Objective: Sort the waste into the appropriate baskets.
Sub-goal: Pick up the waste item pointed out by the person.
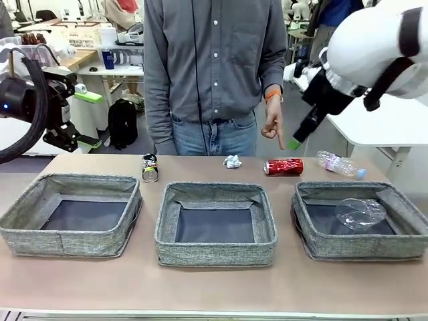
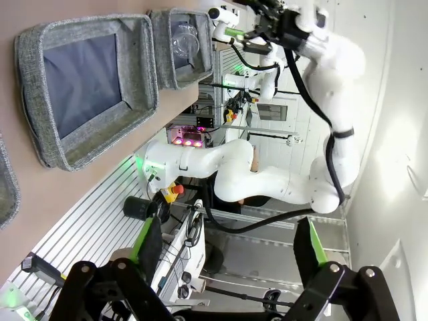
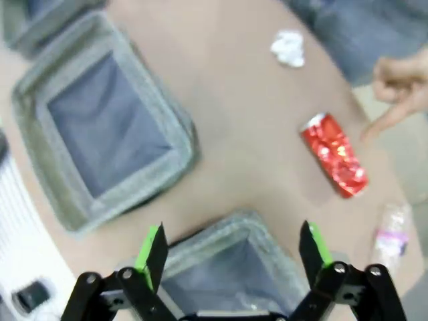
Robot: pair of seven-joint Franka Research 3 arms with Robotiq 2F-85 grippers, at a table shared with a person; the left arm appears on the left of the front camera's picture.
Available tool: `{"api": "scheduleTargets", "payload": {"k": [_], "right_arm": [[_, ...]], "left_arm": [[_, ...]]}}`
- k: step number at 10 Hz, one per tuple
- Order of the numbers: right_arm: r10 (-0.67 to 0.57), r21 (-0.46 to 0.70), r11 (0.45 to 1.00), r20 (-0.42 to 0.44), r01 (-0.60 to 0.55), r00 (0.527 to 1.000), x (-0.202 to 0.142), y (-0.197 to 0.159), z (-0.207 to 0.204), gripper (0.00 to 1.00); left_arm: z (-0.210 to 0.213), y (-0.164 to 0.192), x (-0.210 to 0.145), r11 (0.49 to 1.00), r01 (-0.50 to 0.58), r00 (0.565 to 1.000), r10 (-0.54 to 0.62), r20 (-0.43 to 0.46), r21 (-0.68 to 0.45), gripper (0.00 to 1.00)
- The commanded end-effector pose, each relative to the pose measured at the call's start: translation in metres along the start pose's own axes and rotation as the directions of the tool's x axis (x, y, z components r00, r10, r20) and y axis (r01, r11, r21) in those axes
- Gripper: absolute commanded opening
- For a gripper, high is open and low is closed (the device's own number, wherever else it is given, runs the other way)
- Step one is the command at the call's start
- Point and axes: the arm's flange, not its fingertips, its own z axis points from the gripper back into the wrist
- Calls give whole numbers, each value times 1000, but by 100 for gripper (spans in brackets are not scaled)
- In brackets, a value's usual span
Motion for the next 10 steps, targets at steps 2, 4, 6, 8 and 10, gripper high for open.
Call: {"api": "scheduleTargets", "payload": {"k": [2, 4, 6, 8, 10], "right_arm": [[192, 94, 979, -127, -181, 973, 6, -46, -36, 100], [252, 11, 967, -139, -253, 958, -4, -68, -67, 100], [232, 15, 973, -86, -231, 969, -15, -91, -94, 100], [85, -128, 988, -15, -86, 996, -22, -118, -112, 100], [198, 2, 980, -117, -199, 973, -19, -93, -96, 100]], "left_arm": [[1, -4, -1, 1000, -5, 1000, 5, -7, 6, 100], [1, -4, -1, 1000, -5, 1000, 5, -7, 6, 100], [1, -4, -1, 1000, -5, 1000, 5, -7, 6, 100], [1, -4, -1, 1000, -5, 1000, 5, -7, 6, 100], [1, -4, -1, 1000, -5, 1000, 5, -7, 6, 100]]}}
